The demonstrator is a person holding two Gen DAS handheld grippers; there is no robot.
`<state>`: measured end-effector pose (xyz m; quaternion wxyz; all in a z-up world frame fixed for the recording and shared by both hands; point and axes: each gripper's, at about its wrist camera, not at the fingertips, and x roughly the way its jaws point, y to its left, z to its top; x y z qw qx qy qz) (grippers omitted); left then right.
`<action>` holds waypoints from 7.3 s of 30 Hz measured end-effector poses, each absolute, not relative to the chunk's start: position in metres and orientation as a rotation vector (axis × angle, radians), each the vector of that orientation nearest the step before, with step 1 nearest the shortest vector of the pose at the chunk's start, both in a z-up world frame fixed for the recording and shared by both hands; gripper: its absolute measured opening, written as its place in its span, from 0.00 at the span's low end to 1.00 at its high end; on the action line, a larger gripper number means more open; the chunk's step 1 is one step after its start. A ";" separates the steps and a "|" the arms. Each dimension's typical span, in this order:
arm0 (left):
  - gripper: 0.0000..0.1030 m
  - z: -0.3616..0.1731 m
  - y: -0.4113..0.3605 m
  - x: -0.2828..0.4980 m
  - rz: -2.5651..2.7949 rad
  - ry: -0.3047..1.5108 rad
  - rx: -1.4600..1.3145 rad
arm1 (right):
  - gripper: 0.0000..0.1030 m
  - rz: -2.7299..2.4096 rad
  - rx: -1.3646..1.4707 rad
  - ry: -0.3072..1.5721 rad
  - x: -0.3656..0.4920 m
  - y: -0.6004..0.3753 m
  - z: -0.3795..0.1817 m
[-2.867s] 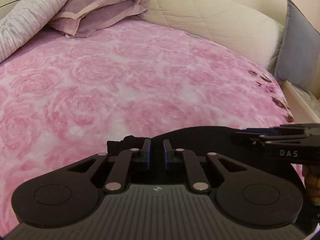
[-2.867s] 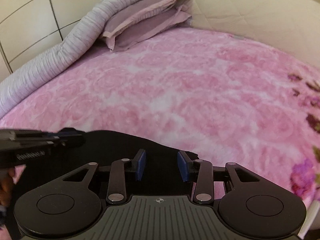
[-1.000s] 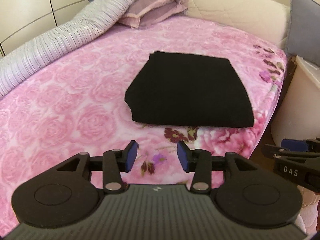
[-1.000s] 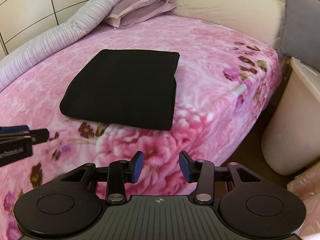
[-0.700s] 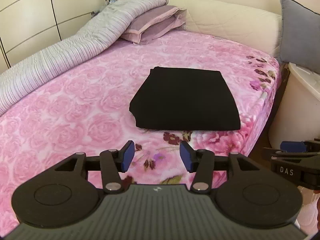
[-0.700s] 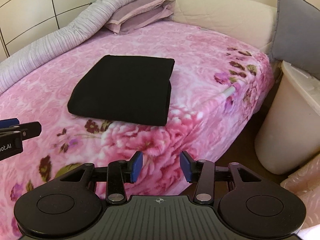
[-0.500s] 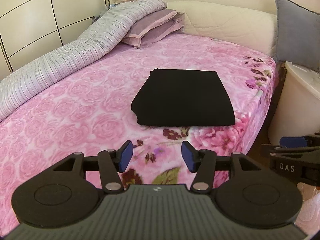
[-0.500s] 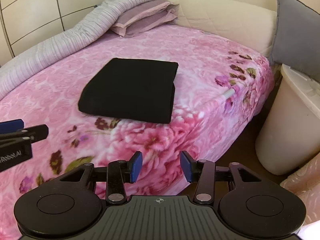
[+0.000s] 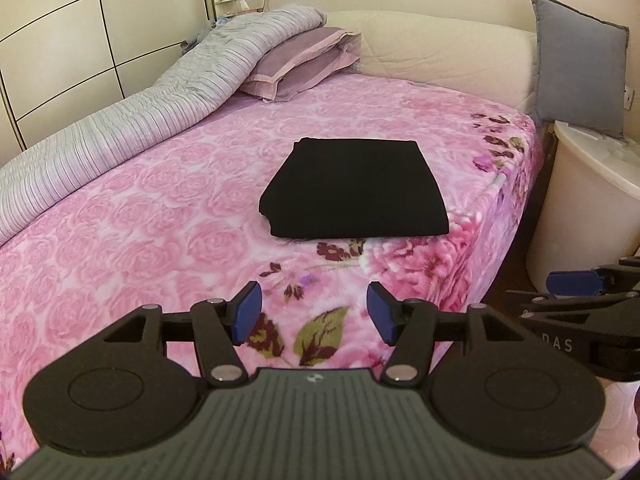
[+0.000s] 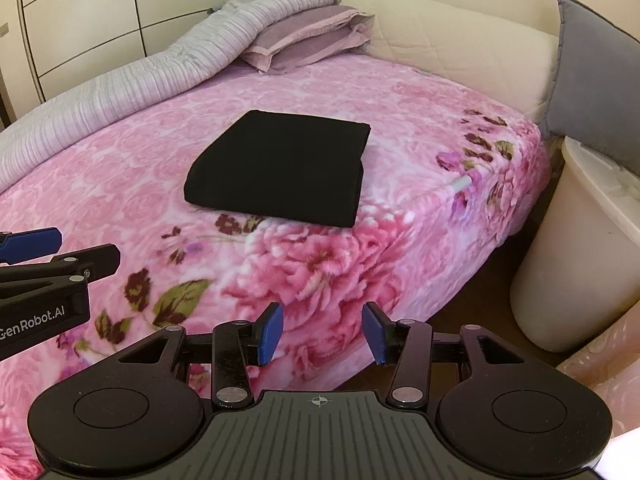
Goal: Fold clothes
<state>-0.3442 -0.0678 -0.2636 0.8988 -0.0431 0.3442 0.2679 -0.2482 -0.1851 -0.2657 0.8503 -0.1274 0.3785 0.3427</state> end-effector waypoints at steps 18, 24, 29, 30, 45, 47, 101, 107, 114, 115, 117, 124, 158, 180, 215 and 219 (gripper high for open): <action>0.56 -0.257 -0.074 -0.350 0.510 0.697 -0.103 | 0.47 0.722 -0.284 0.730 -0.258 -0.190 -0.256; 0.57 -0.268 -0.047 -0.331 0.515 0.720 -0.144 | 0.48 0.716 -0.333 0.743 -0.243 -0.171 -0.264; 0.57 -0.279 -0.019 -0.310 0.523 0.738 -0.188 | 0.48 0.702 -0.363 0.769 -0.218 -0.154 -0.278; 0.57 -0.281 -0.013 -0.304 0.523 0.742 -0.191 | 0.48 0.698 -0.366 0.774 -0.213 -0.150 -0.280; 0.57 -0.323 0.080 -0.231 0.482 0.774 -0.269 | 0.48 0.653 -0.381 0.849 -0.121 -0.115 -0.319; 0.57 -0.328 0.103 -0.223 0.442 0.761 -0.300 | 0.48 0.684 -0.280 0.885 -0.093 -0.123 -0.322; 0.17 -0.138 0.151 -0.478 0.659 0.305 -1.117 | 0.20 1.650 0.148 1.627 -0.108 0.086 -0.163; 0.17 -0.096 0.101 -0.647 0.910 0.111 -1.124 | 0.20 1.922 -0.053 1.654 -0.265 0.146 -0.119; 0.17 -0.073 0.108 -0.861 1.021 0.058 -1.136 | 0.20 2.034 -0.136 1.685 -0.485 0.187 -0.112; 0.17 -0.068 0.116 -0.888 1.026 0.074 -1.127 | 0.20 2.027 -0.126 1.698 -0.512 0.192 -0.114; 0.17 -0.060 0.135 -0.940 1.039 0.096 -1.116 | 0.20 2.012 -0.098 1.731 -0.565 0.206 -0.122; 0.17 -0.046 0.221 -1.052 1.043 0.111 -1.112 | 0.20 1.961 -0.082 1.738 -0.694 0.285 -0.115; 0.17 -0.155 0.591 -1.229 0.861 0.265 -1.201 | 0.21 1.728 -0.065 1.659 -0.881 0.595 -0.191; 0.09 -0.187 0.663 -1.242 0.966 0.267 -1.135 | 0.08 1.614 -0.081 1.334 -0.853 0.623 -0.204; 0.08 -0.220 0.657 -1.185 1.189 0.462 -0.662 | 0.27 1.568 -0.550 0.649 -0.969 0.627 -0.236; 0.08 -0.205 0.653 -1.193 1.174 0.434 -0.684 | 0.27 1.582 -0.517 0.699 -0.955 0.626 -0.221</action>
